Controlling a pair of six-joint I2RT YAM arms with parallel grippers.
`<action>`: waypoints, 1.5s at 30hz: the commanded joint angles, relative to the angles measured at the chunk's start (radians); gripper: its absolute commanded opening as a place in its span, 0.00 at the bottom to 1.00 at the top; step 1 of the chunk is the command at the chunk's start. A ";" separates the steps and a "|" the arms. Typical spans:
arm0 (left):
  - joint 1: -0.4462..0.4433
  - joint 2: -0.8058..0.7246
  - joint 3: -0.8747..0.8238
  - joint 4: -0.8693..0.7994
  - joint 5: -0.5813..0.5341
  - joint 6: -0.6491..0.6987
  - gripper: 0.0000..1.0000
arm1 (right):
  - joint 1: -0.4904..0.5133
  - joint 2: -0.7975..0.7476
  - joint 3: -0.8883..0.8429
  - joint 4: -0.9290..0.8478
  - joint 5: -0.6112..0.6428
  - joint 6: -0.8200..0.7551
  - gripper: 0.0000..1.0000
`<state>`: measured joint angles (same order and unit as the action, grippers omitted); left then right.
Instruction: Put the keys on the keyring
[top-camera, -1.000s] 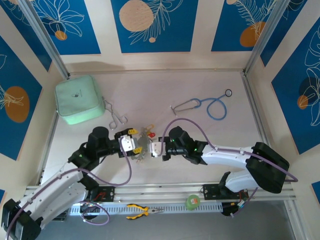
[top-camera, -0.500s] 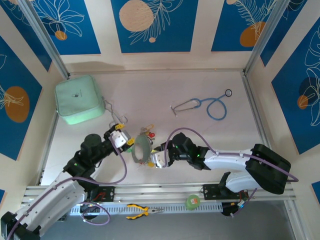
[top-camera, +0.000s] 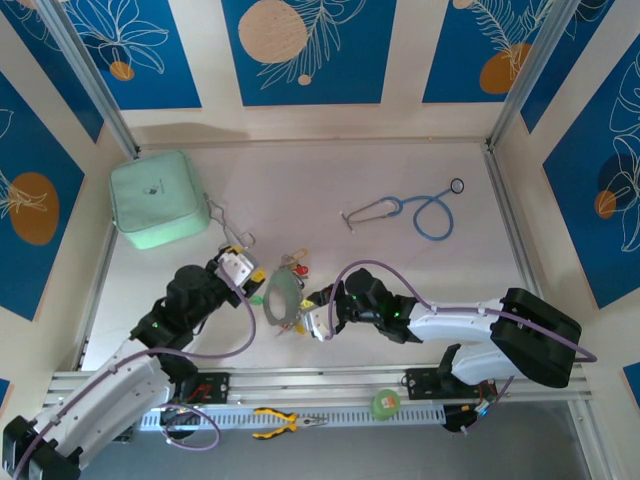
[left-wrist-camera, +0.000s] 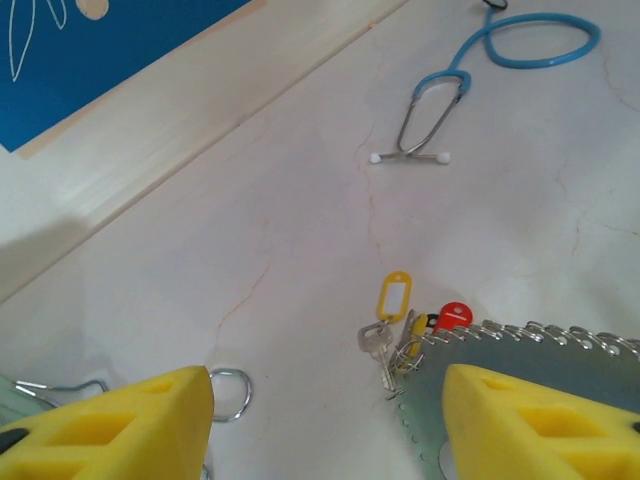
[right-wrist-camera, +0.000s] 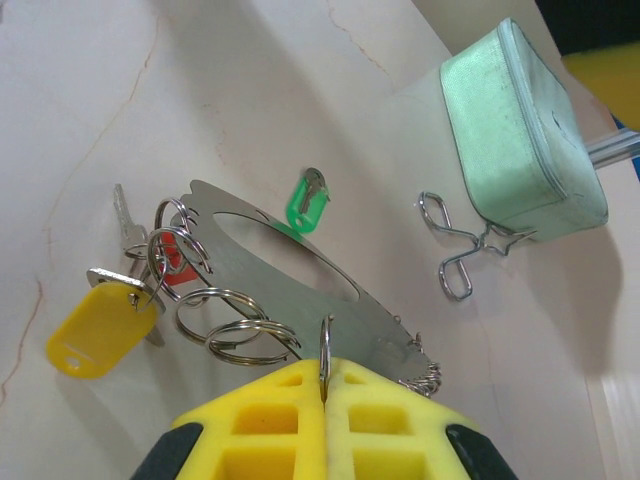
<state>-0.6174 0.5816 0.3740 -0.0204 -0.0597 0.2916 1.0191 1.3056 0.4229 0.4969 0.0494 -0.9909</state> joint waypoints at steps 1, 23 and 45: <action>0.001 0.007 0.050 -0.006 -0.051 -0.095 0.61 | 0.007 -0.003 -0.011 0.037 0.005 -0.012 0.00; 0.001 0.243 0.259 -0.619 -0.095 -1.212 0.51 | -0.022 -0.118 -0.023 -0.133 0.005 0.075 0.00; 0.062 0.696 0.364 -0.621 -0.035 -1.090 0.30 | -0.013 -0.137 -0.030 -0.132 0.018 0.090 0.00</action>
<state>-0.5602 1.2480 0.6682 -0.6147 -0.0605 -0.9718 1.0012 1.1931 0.4007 0.3546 0.0574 -0.9146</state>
